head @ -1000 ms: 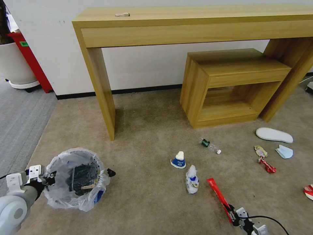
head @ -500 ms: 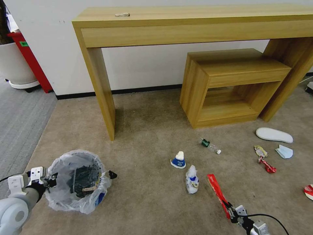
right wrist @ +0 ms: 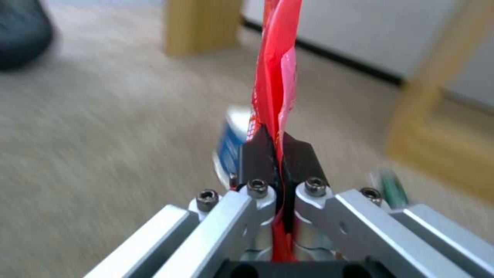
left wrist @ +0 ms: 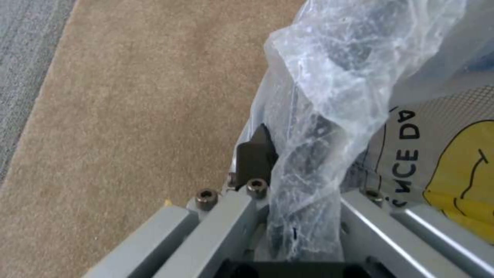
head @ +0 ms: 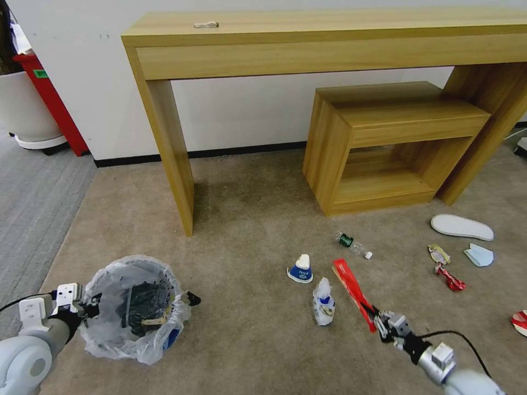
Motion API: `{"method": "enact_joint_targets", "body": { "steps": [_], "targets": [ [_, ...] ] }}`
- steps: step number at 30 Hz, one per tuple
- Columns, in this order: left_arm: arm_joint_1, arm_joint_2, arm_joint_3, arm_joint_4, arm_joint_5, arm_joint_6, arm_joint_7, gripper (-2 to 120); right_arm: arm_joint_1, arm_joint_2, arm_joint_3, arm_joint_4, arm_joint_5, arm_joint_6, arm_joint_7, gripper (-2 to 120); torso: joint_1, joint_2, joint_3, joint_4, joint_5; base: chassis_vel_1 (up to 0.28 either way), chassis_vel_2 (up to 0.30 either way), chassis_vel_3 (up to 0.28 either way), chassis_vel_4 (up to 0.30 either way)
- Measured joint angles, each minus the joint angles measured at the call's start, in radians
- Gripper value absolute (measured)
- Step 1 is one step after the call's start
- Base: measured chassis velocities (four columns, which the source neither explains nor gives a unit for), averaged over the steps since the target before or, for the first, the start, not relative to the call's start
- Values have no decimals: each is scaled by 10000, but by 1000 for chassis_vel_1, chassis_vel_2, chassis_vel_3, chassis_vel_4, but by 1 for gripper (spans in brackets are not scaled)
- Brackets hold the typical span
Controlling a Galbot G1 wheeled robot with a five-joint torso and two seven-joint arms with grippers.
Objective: Pick up the trash bin and place the garbage on the floor into it.
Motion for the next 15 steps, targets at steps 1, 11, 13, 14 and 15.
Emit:
{"method": "enact_joint_targets", "body": {
  "steps": [1, 11, 13, 14, 15],
  "targets": [
    [10, 0, 4, -33, 19, 4, 10, 0, 51, -60, 134, 134, 77, 55, -408, 0, 0, 1, 0, 1, 0, 0, 0, 0, 0],
    [-43, 305, 256, -186, 164, 45, 76, 0, 408, -684, 1222, 1237, 789, 238, -3582, 0, 1, 0, 0, 0, 2, 0, 0, 0, 0],
    [-77, 362, 298, -187, 195, 50, 89, 0, 428, -858, 1364, 1353, 783, 223, -4027, 0, 0, 0, 0, 1, 0, 0, 0, 0, 0],
    [-99, 393, 323, -189, 204, 54, 99, 0, 460, -973, 1468, 1435, 733, 205, -4323, 0, 1, 0, 0, -1, 1, 0, 0, 0, 0],
    [-120, 422, 356, -190, 227, 60, 122, 0, 512, -1117, 1540, 1517, 714, 177, -4612, 0, 0, 0, 0, -1, 2, 0, 0, 0, 0]
  ]
}}
